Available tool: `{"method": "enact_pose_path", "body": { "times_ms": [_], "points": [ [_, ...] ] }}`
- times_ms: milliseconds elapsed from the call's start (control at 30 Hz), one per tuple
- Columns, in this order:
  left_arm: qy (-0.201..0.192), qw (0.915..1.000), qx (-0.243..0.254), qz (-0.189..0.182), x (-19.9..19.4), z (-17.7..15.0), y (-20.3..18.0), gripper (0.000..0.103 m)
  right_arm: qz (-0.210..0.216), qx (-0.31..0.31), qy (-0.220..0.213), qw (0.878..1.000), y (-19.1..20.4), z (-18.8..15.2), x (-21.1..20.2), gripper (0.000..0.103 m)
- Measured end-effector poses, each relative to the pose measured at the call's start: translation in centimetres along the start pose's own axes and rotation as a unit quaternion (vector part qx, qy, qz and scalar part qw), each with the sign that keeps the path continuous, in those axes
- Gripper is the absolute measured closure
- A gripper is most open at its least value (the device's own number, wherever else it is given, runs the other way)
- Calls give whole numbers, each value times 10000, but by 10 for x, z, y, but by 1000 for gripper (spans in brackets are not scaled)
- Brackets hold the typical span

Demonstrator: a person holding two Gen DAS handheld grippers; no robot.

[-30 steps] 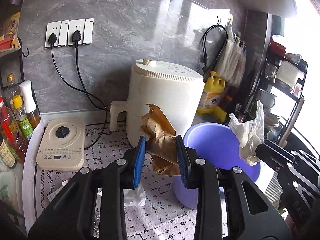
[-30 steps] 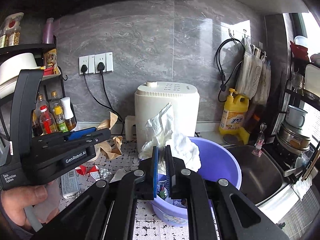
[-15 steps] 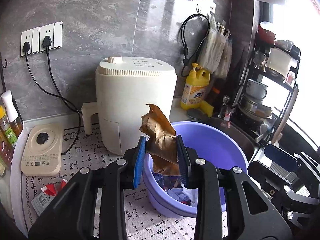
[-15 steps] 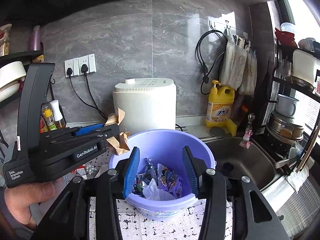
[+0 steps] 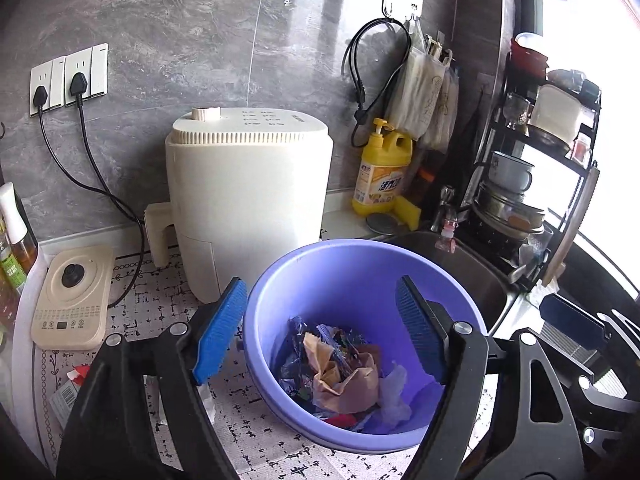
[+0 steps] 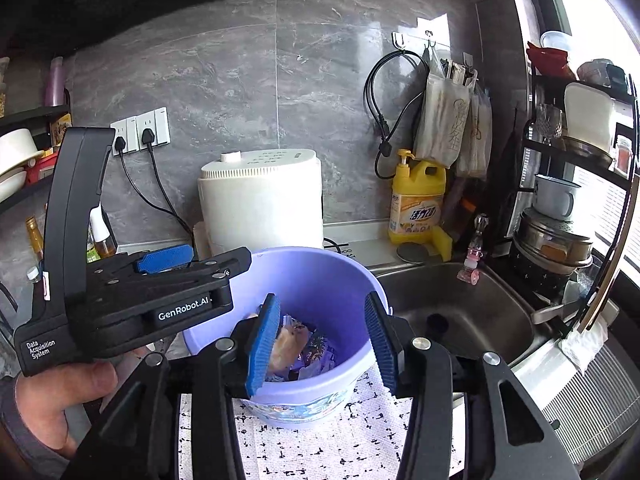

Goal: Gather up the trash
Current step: 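Carry paper bag and tissue to the purple bucket and open both grippers, then move both open grippers back over the remaining trash on the mat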

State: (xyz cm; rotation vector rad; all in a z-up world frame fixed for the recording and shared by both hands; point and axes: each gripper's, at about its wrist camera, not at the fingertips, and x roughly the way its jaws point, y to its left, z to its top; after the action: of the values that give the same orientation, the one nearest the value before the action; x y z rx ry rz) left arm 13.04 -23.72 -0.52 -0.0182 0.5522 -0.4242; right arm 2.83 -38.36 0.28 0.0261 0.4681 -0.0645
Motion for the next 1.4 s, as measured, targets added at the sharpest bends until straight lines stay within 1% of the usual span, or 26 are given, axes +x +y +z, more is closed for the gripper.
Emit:
{"method": "enact_pose_path", "body": {
  "times_ms": [33,100,167,233,300,367,433,533,800,1000,1200,1400],
  "points": [
    [-35,10000,-27,78,-2,0,3,18,26,0,6,10000,0,0,1,58],
    [-82,9996,-98,241,-7,1,13,13,83,-5,20,10000,2,1,4,58],
    [-135,9988,-178,442,-13,1,24,7,167,-23,26,9999,6,1,8,54],
    [-171,9974,-250,659,-20,-1,36,6,245,-36,15,9997,11,2,12,37],
    [-156,9957,-326,853,-26,-2,49,6,316,-35,-32,9995,17,4,15,27],
    [-140,9932,-407,1078,-33,-4,63,6,434,-63,-55,9990,25,5,18,23],
    [-147,9902,-513,1290,-41,-8,76,6,549,-123,-55,9984,34,6,22,16],
    [-144,9854,-656,1564,-53,-14,95,6,723,-213,-137,9971,51,8,24,8],
    [-71,9714,-985,2160,-80,-33,140,6,1324,-567,-90,9895,99,8,33,8],
    [7,9604,-1280,2476,-95,-52,171,6,1642,-835,-54,9829,131,4,36,9],
    [125,9523,-1472,2669,-101,-68,192,6,1927,-1106,136,9749,156,-6,43,17],
    [296,9470,-1605,2765,-97,-85,206,6,2097,-1310,351,9683,173,-18,51,21]
  ]
}}
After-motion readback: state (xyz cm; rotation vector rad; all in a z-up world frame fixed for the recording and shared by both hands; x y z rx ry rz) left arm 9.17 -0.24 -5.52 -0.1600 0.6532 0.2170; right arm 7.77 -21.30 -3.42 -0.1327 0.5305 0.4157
